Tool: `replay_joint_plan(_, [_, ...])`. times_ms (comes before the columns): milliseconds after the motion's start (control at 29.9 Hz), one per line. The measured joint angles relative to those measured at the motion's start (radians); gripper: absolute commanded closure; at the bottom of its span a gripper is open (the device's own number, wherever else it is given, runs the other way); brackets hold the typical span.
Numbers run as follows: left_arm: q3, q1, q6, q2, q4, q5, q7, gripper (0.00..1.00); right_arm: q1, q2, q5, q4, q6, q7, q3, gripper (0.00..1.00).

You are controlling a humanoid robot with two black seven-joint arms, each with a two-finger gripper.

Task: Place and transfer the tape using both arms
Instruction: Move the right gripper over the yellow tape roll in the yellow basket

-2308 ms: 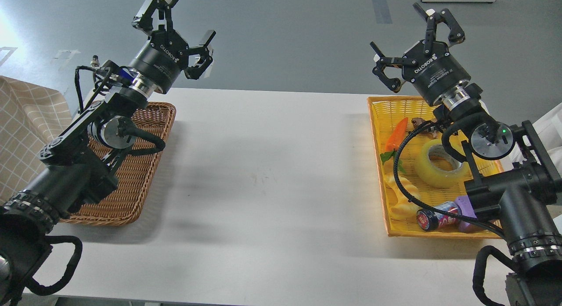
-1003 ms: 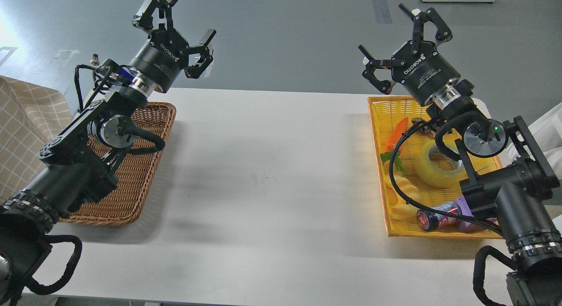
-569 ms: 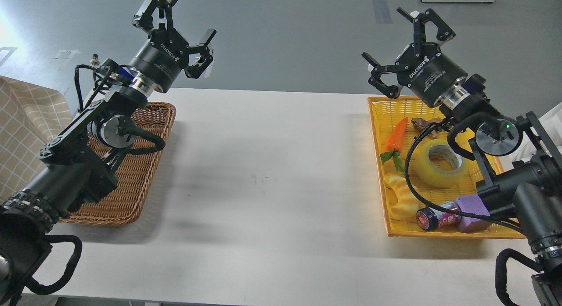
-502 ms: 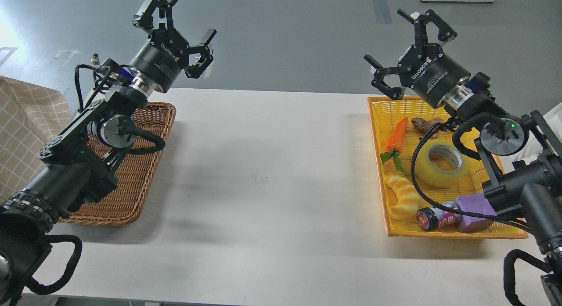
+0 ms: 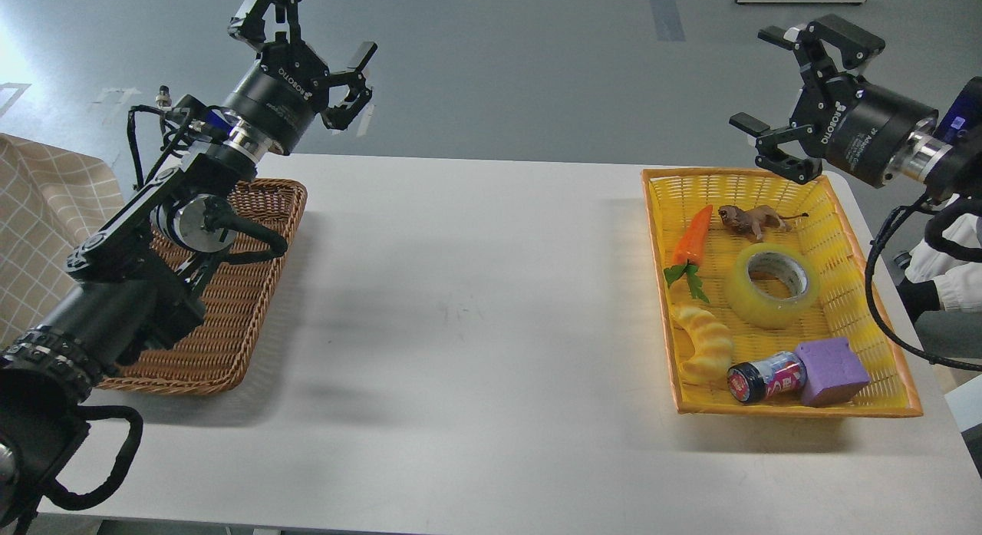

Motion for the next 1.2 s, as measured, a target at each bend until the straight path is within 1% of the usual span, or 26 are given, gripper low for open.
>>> replay_joint_plan(167, [0.0, 0.0, 0.0, 0.0, -0.001, 0.0, 0.0, 0.02, -0.01, -0.045, -0.183, 0.062, 0.0, 0.0, -0.003, 0.0])
replay_joint_plan(535, [0.002, 0.0, 0.0, 0.0, -0.003, 0.002, 0.0, 0.02, -0.018, -0.081, -0.533, 0.118, 0.0, -0.005, -0.031, 0.0])
replay_joint_plan(736, [0.002, 0.0, 0.0, -0.001, -0.004, 0.002, 0.0, 0.02, -0.031, -0.147, -0.62, 0.166, 0.0, -0.009, -0.038, 0.0])
replay_joint_plan(1037, [0.002, 0.0, 0.0, -0.003, -0.004, 0.002, 0.001, 0.02, -0.11, -0.269, -0.639, 0.286, 0.0, -0.009, -0.041, 0.0])
replay_joint_plan(1104, [0.002, 0.0, 0.0, -0.003, -0.004, 0.002, 0.001, 0.02, -0.127, -0.278, -0.654, 0.298, 0.0, -0.009, -0.057, 0.01])
replay_joint_plan(1204, [0.002, 0.0, 0.0, -0.003, -0.004, 0.002, 0.001, 0.02, -0.143, -0.295, -0.737, 0.316, 0.0, -0.009, -0.11, 0.01])
